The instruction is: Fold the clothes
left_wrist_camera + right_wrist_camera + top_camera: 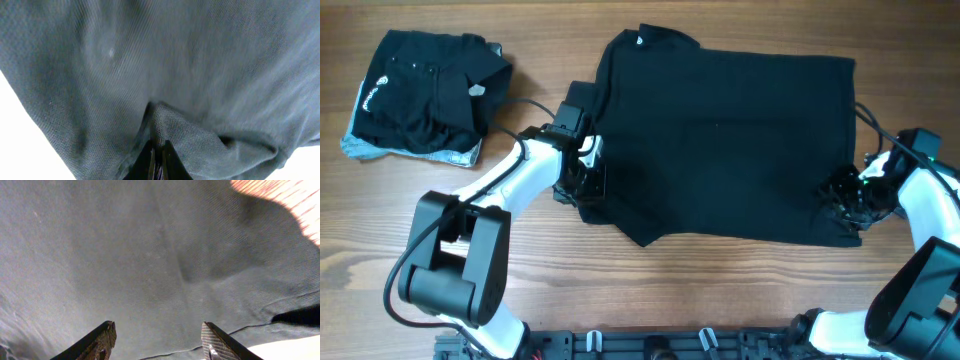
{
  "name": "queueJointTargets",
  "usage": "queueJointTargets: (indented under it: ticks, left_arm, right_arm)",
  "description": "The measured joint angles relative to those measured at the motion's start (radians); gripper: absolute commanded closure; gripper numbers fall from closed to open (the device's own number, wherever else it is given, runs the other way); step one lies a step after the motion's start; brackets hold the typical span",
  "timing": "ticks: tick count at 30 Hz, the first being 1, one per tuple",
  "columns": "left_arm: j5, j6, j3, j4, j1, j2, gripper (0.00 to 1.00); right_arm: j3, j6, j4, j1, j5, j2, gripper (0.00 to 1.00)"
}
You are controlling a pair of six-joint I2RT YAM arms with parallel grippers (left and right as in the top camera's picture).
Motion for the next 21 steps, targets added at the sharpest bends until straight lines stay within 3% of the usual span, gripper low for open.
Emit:
queueJointTargets:
  ticks: [8, 14, 19, 21]
  left_arm:
    - [0.004, 0.0, 0.055, -0.093, 0.0, -0.115, 0.96]
    - [0.004, 0.0, 0.063, -0.137, 0.0, -0.157, 0.96]
    - [0.004, 0.0, 0.063, -0.134, 0.0, -0.157, 0.96]
    - [0.004, 0.0, 0.063, -0.133, 0.0, -0.157, 0.96]
  right_arm:
    - [0.0, 0.04, -0.081, -0.047, 0.039, 0.0, 0.39]
    - [0.0, 0.061, -0.117, -0.246, 0.112, 0.0, 0.38]
    - [-0.063, 0.087, -0.06, -0.291, 0.136, 0.0, 0.38]
    - [-0.108, 0.104, -0.009, -0.291, 0.142, 0.0, 0.47]
